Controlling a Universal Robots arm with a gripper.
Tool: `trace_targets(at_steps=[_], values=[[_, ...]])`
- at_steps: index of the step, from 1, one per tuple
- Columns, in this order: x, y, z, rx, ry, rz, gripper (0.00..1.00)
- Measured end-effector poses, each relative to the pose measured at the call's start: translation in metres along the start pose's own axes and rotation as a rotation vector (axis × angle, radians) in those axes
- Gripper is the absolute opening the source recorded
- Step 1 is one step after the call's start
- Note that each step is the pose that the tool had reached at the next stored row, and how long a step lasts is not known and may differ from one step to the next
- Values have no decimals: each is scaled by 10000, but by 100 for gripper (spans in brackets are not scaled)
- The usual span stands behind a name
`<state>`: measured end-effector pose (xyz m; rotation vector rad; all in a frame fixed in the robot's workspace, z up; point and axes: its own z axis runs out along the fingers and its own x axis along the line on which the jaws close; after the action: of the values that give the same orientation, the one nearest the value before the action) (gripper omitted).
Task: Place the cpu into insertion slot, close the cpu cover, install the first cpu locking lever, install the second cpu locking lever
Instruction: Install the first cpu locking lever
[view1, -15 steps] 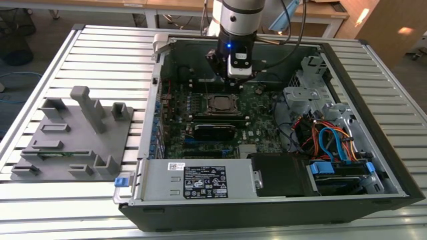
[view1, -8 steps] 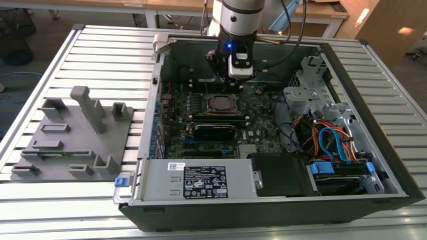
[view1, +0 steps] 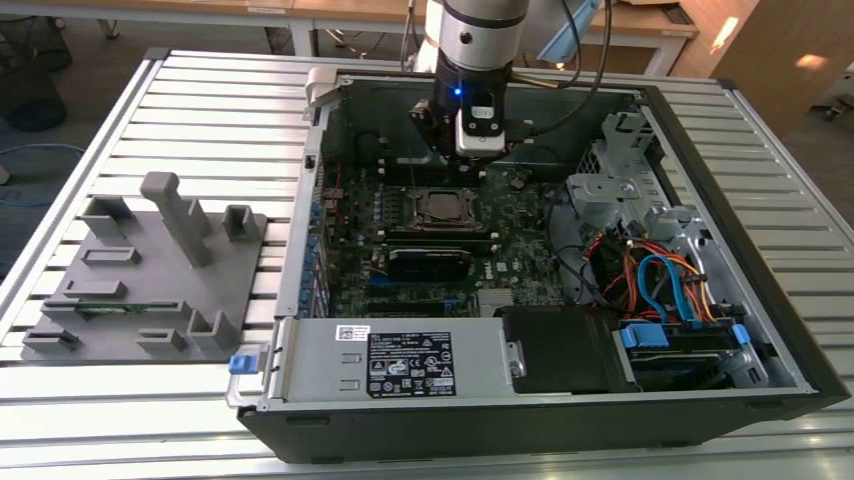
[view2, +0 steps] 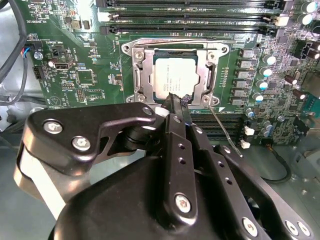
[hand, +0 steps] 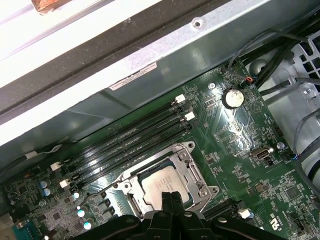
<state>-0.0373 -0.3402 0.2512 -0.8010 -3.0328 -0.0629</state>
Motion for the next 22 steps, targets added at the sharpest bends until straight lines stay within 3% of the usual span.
trace_targets(at_steps=[12,17,22], values=[[3,-1,0,1,3,-59,10],[7,-4,0,9,21,-545,10],[8,-4,1,20,52,-1378,10]])
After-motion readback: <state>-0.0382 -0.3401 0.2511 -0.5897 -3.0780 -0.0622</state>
